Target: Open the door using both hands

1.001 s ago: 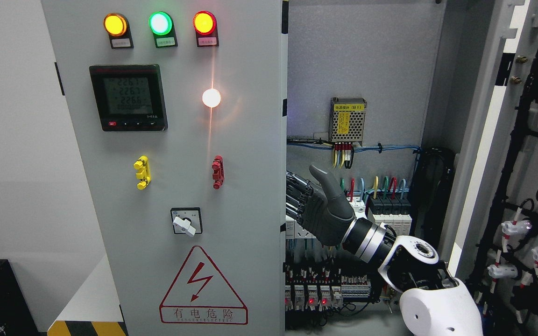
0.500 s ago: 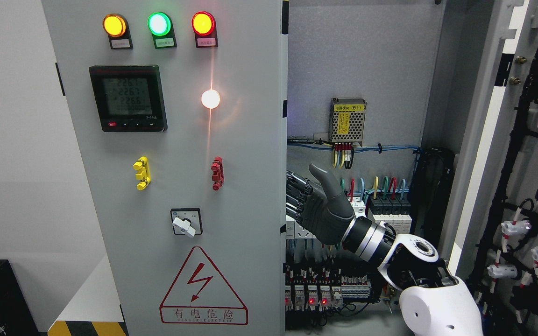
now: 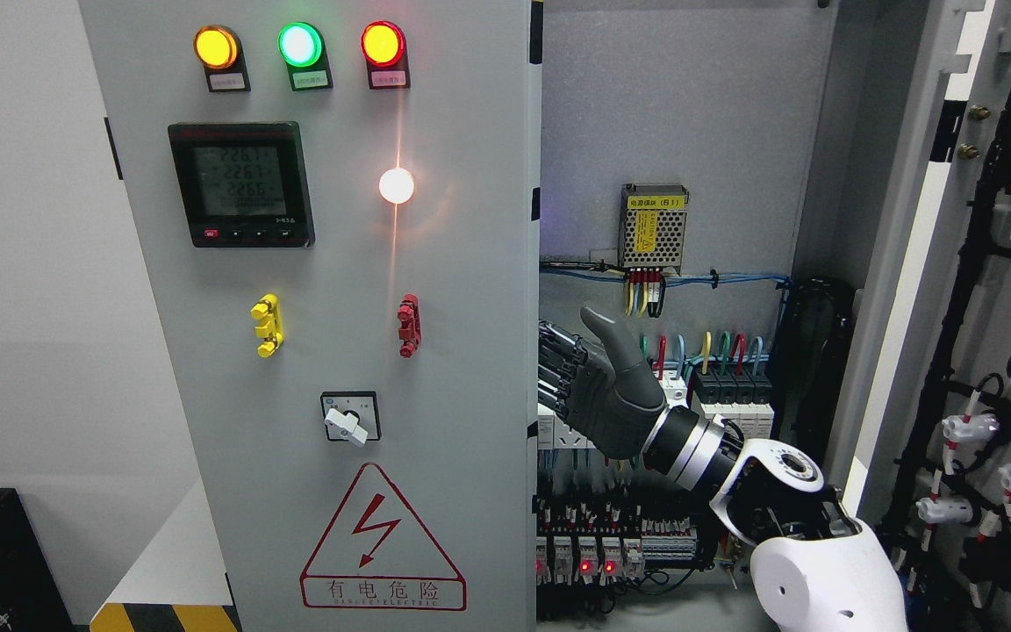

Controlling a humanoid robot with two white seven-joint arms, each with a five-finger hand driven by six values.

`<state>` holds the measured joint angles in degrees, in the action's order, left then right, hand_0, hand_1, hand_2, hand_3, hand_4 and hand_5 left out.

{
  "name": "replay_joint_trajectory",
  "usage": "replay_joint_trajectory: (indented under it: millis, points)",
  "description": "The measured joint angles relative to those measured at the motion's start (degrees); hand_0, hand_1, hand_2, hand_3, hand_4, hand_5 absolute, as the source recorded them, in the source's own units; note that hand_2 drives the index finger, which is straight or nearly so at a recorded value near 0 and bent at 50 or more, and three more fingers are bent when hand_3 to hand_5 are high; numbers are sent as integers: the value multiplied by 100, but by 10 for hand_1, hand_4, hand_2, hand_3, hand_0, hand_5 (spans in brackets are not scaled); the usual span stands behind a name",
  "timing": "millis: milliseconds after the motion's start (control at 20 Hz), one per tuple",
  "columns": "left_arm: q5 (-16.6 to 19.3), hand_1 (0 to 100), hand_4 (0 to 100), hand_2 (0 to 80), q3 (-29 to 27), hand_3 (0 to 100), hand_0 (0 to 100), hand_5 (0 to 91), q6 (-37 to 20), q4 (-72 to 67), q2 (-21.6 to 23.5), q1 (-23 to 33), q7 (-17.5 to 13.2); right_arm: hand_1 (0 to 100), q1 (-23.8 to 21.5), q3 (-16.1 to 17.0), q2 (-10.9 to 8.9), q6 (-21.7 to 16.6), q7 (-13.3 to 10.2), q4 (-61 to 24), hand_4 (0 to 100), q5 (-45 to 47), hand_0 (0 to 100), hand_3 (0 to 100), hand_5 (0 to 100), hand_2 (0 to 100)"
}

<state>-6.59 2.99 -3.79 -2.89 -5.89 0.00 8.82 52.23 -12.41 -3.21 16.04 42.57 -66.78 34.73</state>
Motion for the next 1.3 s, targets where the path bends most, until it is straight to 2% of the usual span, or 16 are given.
replay_joint_trajectory:
  millis: [250,701,1301]
  points:
    - [0,0,0,0,0,0,0,0,0,0,0,0,0,0,2,-2,-2,0,-20,-9,0,0,191,0,0,0]
    - [0,0,0,0,0,0,0,0,0,0,0,0,0,0,24,-9,-2,-3,309,1,0,-2,191,0,0,0]
    - [0,0,0,0,0,0,0,0,0,0,0,0,0,0,-73,-32,-14,3,207,-98,0,5,191,0,0,0]
